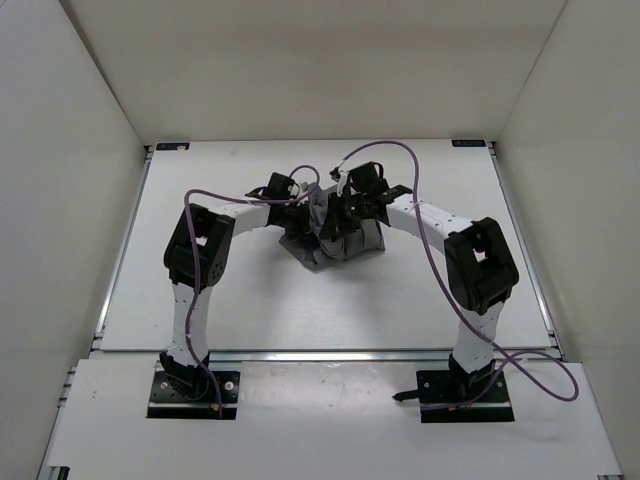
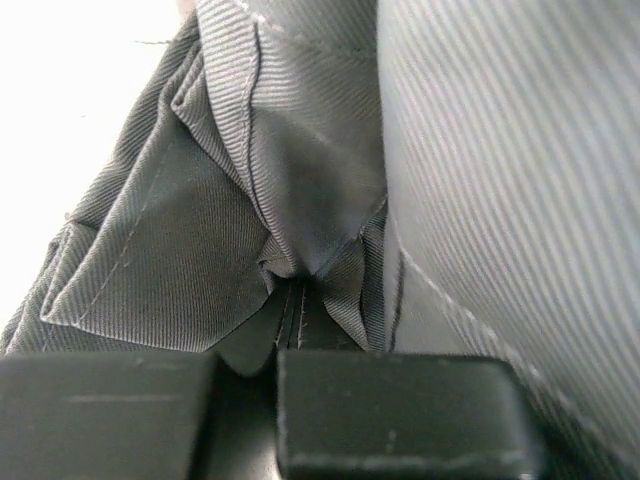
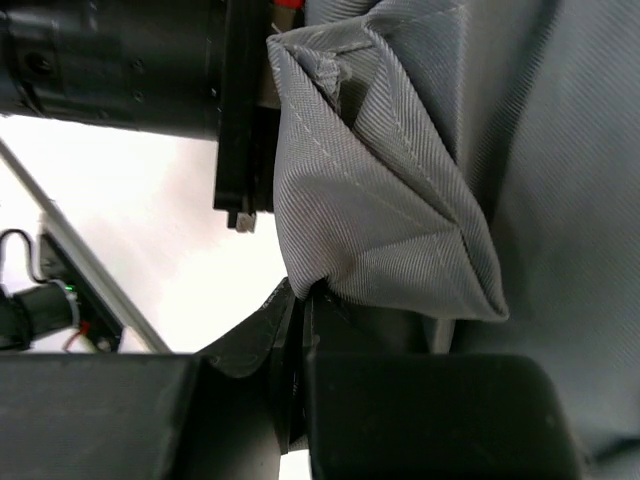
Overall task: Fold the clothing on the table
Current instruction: Fold the skirt
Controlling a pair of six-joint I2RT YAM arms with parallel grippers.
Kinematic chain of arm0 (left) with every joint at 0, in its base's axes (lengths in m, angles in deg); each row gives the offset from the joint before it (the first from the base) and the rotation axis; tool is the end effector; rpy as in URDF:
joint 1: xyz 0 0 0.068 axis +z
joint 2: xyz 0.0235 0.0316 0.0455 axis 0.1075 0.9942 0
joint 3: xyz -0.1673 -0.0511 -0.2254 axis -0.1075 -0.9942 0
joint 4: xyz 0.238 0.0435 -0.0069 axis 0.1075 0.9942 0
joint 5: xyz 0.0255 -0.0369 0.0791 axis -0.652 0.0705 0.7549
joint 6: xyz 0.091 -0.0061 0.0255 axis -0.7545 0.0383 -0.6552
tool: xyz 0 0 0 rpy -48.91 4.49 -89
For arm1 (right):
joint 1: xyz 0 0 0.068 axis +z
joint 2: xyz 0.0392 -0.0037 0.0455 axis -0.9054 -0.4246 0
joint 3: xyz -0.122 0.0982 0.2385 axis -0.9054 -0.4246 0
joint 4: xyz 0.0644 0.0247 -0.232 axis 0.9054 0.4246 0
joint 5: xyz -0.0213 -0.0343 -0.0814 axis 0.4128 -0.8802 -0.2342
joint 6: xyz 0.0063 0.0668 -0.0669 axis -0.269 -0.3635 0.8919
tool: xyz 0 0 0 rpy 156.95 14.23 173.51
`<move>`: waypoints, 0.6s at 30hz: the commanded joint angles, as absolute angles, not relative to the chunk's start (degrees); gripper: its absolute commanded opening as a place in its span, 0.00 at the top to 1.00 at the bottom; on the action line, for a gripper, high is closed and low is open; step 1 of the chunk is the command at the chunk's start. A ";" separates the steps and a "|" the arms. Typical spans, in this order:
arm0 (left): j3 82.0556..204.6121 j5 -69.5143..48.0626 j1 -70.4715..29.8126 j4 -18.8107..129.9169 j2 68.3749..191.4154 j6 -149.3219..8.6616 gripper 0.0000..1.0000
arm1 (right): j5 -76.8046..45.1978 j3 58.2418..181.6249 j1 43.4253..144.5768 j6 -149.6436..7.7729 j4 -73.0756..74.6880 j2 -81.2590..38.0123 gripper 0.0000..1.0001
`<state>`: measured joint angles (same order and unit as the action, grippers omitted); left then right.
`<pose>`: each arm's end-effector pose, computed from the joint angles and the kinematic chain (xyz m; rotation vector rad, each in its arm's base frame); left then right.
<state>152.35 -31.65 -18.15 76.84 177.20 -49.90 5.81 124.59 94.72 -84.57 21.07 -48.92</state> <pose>0.3928 -0.2233 0.1130 0.0023 2.7731 -0.9763 0.3529 0.2508 0.2115 -0.4526 2.4954 0.9979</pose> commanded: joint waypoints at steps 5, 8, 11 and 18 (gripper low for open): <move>148.42 -32.08 -16.16 79.71 174.11 -51.93 0.96 | 9.17 133.48 95.90 -85.84 21.19 -51.72 0.72; 147.81 -29.89 -13.70 82.09 168.33 -54.39 0.66 | 5.84 137.28 95.99 -83.64 25.95 -50.77 0.42; 146.49 -27.34 -9.05 81.92 162.43 -56.16 0.51 | 4.16 139.30 94.07 -83.19 26.40 -46.81 0.33; 156.40 -25.41 -0.51 89.38 154.51 -62.48 0.14 | -0.76 134.59 86.68 -81.70 25.44 -36.61 0.41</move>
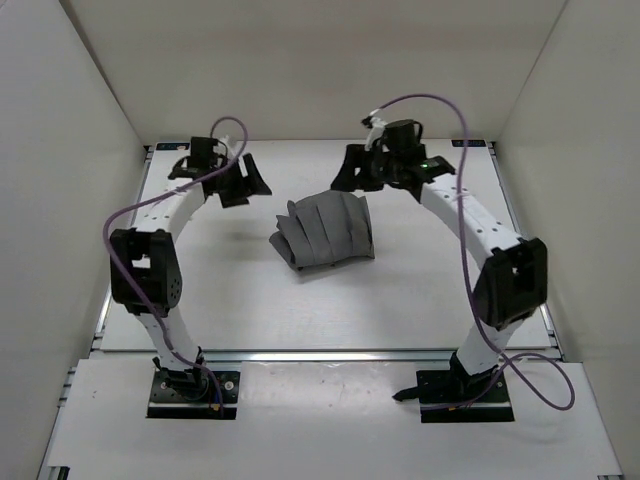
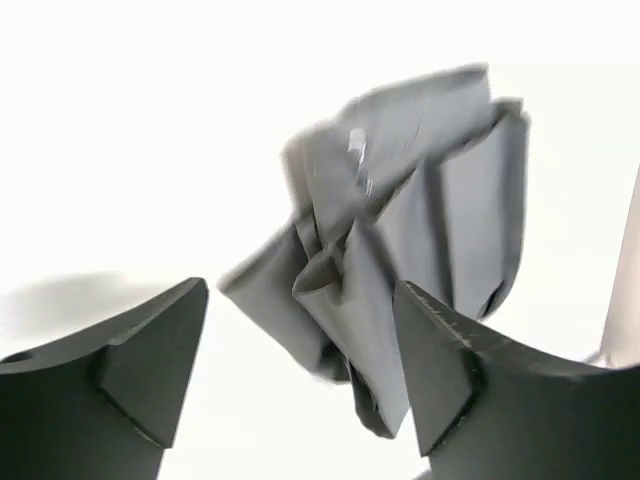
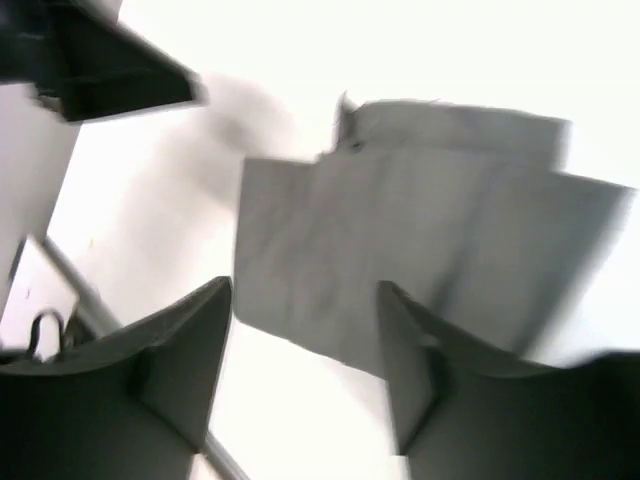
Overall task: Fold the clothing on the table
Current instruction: Fold the skirt
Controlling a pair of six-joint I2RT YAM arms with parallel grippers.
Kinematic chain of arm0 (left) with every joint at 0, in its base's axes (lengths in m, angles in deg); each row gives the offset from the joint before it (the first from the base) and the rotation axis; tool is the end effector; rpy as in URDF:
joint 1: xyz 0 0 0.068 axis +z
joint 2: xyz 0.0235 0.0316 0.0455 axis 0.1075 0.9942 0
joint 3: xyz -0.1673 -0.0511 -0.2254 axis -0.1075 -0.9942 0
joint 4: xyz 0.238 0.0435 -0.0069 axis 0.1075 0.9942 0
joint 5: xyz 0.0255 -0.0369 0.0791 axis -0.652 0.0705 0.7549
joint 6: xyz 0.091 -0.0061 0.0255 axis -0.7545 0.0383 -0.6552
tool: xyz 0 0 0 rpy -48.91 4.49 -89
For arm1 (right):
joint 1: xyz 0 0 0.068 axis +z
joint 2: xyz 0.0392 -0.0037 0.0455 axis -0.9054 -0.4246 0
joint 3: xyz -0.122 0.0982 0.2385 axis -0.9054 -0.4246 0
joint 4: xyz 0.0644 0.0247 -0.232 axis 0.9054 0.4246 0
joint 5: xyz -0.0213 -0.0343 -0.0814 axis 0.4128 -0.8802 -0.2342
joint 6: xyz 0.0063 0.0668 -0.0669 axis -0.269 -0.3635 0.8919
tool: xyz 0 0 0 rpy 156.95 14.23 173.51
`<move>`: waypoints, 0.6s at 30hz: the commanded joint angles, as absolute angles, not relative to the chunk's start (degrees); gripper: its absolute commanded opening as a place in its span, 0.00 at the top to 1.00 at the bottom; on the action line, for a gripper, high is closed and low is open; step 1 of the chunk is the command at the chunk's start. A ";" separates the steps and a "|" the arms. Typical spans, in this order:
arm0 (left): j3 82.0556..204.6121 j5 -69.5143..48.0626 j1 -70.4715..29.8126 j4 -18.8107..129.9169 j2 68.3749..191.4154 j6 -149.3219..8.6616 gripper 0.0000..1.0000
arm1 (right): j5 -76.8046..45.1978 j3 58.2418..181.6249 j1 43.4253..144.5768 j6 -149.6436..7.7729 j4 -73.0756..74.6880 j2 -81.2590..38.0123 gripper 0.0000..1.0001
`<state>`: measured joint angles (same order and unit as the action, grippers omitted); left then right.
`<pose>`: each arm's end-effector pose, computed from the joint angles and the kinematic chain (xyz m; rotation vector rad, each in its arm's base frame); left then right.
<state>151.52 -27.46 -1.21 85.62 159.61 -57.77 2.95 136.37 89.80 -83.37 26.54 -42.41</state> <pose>0.4046 -0.0888 0.2207 -0.1813 2.5265 -0.7702 0.3736 0.2157 0.3166 -0.3823 2.2516 0.9260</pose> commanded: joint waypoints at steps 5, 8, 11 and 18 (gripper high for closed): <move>154.41 -25.76 -7.08 87.03 149.25 -63.02 0.29 | 0.64 126.66 82.37 -81.61 25.44 -35.99 0.92; 148.52 -26.19 -13.40 80.54 146.87 -60.56 0.61 | 0.81 120.35 82.01 -81.35 22.99 -36.08 1.00; 143.07 -24.18 -19.38 75.42 146.69 -58.02 0.91 | 1.69 116.55 81.93 -81.79 19.20 -36.34 1.00; 121.18 -10.57 -24.15 61.54 143.52 -52.20 1.00 | 7.32 113.11 82.80 -82.94 10.23 -41.78 1.00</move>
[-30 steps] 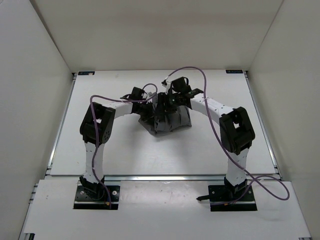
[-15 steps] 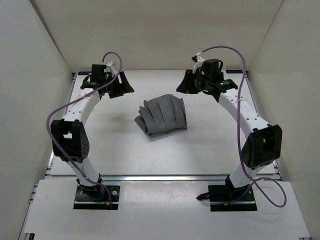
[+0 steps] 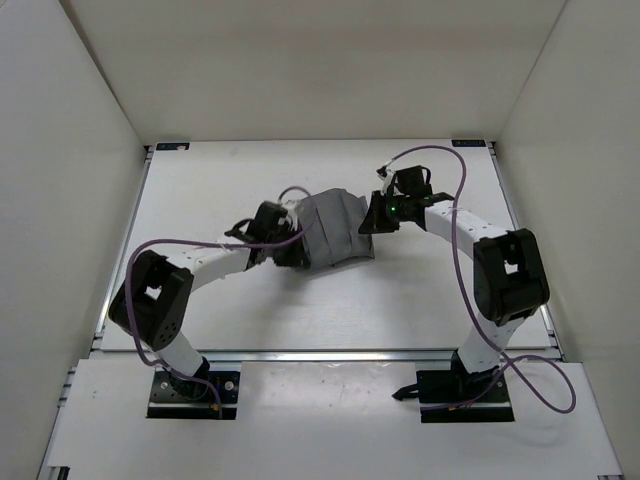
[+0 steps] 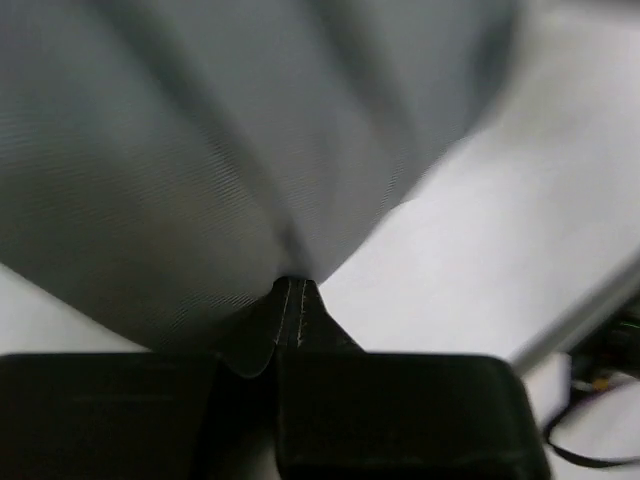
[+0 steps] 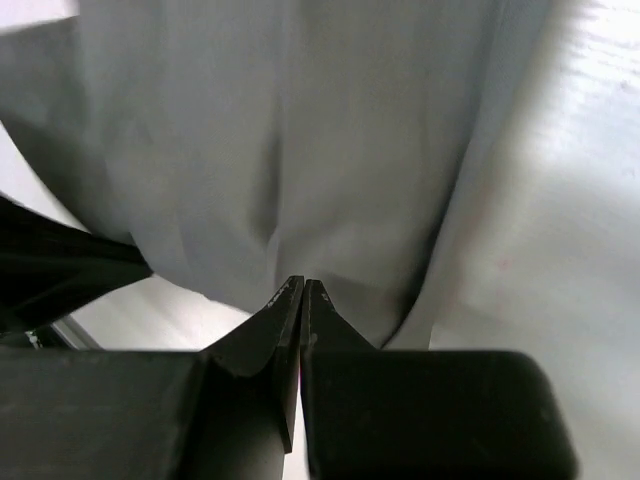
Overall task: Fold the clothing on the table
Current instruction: Fold the skirt
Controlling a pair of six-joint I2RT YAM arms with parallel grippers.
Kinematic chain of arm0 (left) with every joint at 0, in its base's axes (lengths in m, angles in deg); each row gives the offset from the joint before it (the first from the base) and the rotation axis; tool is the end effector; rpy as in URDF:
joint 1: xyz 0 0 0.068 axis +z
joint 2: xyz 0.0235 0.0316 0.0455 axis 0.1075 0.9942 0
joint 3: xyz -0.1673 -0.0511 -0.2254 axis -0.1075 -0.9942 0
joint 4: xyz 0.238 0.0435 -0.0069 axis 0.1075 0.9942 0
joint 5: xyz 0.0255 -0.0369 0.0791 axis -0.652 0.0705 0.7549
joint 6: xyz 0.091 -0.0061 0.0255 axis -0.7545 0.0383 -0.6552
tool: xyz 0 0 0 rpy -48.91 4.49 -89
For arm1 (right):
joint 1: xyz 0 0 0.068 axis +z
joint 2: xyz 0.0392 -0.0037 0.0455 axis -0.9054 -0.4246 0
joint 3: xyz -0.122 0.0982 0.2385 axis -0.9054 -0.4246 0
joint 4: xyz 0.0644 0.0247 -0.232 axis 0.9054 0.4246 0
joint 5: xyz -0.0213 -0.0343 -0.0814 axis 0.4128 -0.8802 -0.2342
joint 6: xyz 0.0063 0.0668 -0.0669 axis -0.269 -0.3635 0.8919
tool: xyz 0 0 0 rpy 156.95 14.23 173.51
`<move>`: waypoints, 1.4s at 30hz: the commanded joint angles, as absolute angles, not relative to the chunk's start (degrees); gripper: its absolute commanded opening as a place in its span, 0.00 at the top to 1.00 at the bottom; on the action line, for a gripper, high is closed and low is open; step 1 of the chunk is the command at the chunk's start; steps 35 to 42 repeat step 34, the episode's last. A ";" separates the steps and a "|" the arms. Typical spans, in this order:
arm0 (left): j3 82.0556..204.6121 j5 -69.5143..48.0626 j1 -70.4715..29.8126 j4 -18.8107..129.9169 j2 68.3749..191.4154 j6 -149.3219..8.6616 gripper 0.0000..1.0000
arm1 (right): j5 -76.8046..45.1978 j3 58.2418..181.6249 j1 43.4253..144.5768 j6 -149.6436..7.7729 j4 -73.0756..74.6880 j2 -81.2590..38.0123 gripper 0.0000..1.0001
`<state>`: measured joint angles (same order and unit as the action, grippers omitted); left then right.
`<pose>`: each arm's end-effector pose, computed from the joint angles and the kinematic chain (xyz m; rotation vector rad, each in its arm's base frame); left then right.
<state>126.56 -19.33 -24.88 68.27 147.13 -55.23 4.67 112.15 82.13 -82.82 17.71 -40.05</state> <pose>0.2888 -0.2028 0.1865 0.2398 2.5119 -0.7956 0.3564 0.1531 0.2069 -0.1995 2.4757 0.8731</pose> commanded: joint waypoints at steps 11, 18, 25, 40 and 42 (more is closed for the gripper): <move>121.95 -14.15 -18.09 63.27 139.49 -53.78 0.76 | 5.83 120.84 80.97 -79.94 17.25 -43.82 0.92; 140.03 1.01 -16.50 88.65 137.79 -64.57 0.01 | 2.43 126.47 74.46 -76.53 25.77 -35.04 0.36; 139.29 3.16 -10.97 97.66 135.28 -66.18 0.01 | -11.49 116.57 74.19 -71.59 27.55 -24.84 0.23; 127.51 2.02 -10.61 98.87 125.42 -64.16 0.01 | -3.92 104.51 69.09 -74.40 25.52 -19.12 0.33; 127.51 2.02 -10.61 98.87 125.42 -64.16 0.01 | -3.92 104.51 69.09 -74.40 25.52 -19.12 0.33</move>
